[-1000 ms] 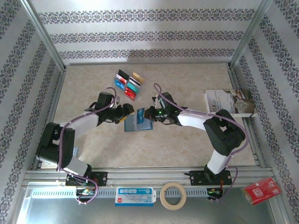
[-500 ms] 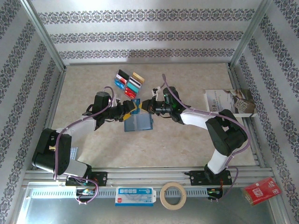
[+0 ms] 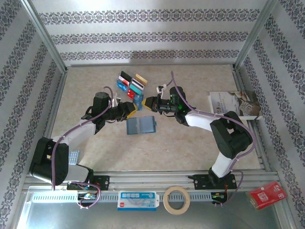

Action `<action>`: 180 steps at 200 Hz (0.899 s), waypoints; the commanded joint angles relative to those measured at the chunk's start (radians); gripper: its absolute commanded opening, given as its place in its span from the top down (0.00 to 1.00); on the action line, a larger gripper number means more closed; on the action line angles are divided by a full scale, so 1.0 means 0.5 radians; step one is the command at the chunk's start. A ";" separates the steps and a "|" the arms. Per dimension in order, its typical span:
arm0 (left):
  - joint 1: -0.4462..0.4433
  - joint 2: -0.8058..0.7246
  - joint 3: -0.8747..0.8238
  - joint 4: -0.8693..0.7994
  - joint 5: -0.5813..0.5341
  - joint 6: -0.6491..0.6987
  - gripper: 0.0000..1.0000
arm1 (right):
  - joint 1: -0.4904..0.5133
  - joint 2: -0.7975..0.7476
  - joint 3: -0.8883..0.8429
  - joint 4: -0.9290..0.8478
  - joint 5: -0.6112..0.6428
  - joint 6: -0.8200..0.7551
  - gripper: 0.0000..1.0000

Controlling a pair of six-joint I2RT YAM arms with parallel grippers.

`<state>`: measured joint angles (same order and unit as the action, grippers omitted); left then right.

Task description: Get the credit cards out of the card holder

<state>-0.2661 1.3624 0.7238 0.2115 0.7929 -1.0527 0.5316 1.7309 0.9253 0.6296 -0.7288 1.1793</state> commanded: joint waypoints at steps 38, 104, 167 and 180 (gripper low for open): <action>0.033 -0.012 0.046 0.123 -0.010 -0.025 0.73 | -0.022 0.025 -0.036 0.094 -0.060 0.026 1.00; 0.053 -0.007 0.044 0.132 -0.038 -0.021 0.85 | -0.031 0.045 -0.031 0.093 -0.079 0.041 1.00; 0.061 0.003 0.064 0.069 -0.069 0.043 1.00 | -0.045 0.045 -0.034 0.042 -0.053 0.026 0.82; 0.068 -0.002 0.073 0.001 -0.090 0.086 1.00 | -0.048 0.031 -0.044 -0.021 -0.017 -0.003 0.68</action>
<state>-0.2527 1.3621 0.7269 0.2443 0.7860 -1.0550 0.5186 1.7462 0.9203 0.6292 -0.7319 1.2034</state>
